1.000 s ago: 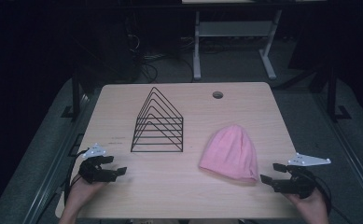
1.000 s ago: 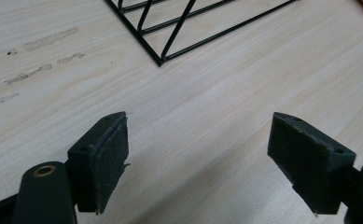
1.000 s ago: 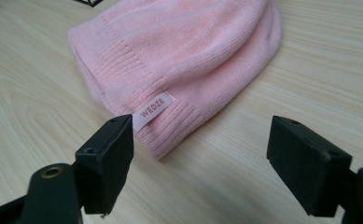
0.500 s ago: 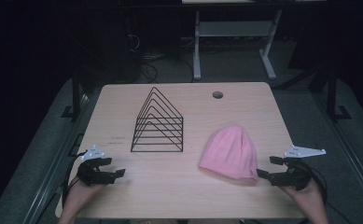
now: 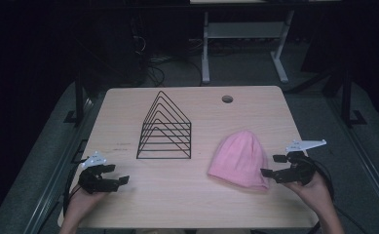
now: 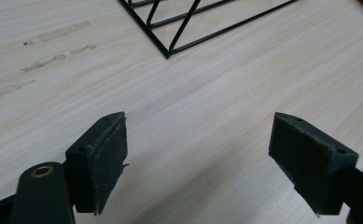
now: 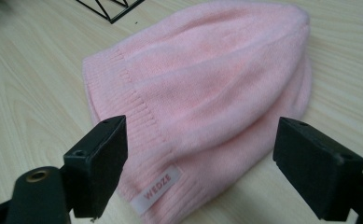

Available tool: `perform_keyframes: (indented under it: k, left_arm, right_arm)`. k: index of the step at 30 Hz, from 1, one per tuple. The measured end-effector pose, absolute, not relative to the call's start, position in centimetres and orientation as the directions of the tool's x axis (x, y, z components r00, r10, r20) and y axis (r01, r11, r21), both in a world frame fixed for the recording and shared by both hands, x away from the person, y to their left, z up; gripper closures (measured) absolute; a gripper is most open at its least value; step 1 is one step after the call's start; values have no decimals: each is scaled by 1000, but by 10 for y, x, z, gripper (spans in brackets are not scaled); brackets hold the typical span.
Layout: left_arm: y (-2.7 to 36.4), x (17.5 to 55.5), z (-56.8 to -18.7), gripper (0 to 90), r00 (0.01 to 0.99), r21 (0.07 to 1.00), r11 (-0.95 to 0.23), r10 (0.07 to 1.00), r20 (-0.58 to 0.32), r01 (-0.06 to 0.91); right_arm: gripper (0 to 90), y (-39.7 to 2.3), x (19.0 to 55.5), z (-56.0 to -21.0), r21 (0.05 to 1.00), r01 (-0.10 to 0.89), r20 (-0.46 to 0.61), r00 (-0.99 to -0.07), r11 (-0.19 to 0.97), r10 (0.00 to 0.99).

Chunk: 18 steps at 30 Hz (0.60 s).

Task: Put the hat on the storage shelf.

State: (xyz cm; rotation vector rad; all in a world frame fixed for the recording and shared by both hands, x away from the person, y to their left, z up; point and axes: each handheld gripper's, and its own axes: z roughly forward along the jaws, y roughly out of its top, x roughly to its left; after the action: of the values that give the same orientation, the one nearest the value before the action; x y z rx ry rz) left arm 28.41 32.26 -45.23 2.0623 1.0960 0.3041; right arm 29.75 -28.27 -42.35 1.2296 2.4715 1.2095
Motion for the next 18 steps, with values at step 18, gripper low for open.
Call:
perform_keyframes:
  k: [18]
  left_arm:
    - [319,282,-449,191,612,727,-347,781,-126,592]
  right_arm:
    - [184,-263,345,-411,651,639,246,-688,409,683]
